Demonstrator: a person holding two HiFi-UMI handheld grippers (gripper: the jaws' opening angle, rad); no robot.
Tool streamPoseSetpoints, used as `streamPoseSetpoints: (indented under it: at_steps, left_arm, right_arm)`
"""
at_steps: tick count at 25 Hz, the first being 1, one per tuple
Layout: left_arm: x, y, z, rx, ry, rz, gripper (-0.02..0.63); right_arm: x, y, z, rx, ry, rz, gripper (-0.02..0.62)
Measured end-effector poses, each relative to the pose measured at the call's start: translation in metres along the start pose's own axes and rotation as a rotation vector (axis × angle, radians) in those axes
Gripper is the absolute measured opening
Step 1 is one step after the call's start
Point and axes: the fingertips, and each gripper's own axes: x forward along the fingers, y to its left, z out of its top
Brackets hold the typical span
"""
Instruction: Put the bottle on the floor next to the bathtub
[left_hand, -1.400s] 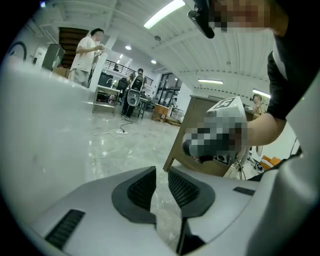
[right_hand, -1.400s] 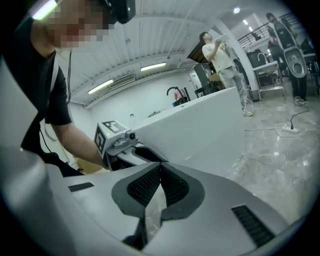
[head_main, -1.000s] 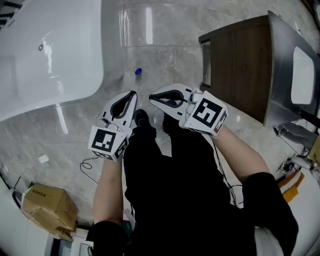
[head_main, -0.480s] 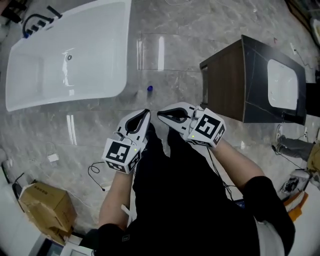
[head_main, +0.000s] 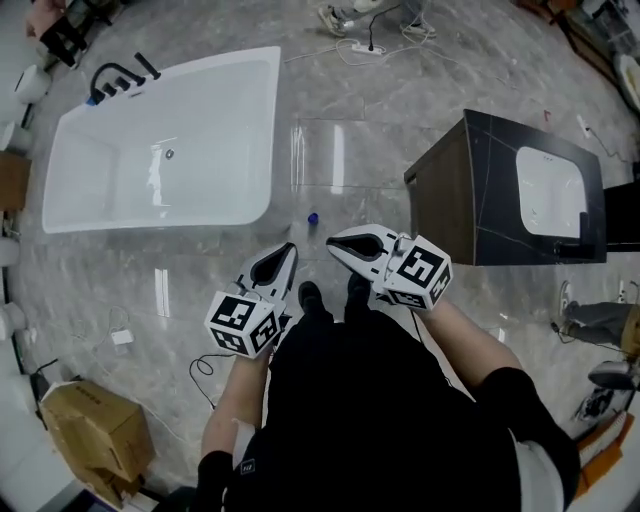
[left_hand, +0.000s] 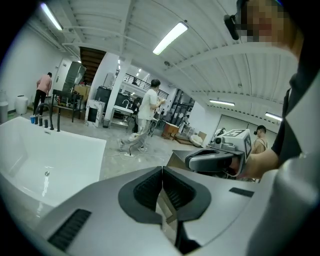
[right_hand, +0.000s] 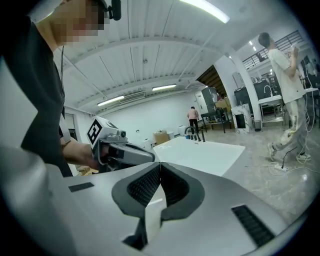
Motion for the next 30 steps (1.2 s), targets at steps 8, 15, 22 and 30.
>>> streamPoseSetpoints:
  at_steps: [8,15,22,30]
  left_arm:
    - [-0.01,-0.036,0.055,0.04,-0.084,0.029,0.018]
    - [-0.018,-0.068,0.095,0.1,-0.176,0.045,0.018]
    - [-0.06,-0.077,0.134,0.149,-0.251,0.03,0.018]
    - [-0.101,-0.063,0.161,0.182,-0.315,0.046,0.018]
  right_arm:
    - [-0.043,0.01,0.044,0.029,-0.158,0.049,0.028]
    - [-0.087,0.017,0.072,0.018,-0.237,0.121,0.028]
    - [-0.099,0.037,0.133,-0.065,-0.293,0.072,0.028]
    - [-0.075,0.064,0.176,-0.075,-0.412,0.077,0.028]
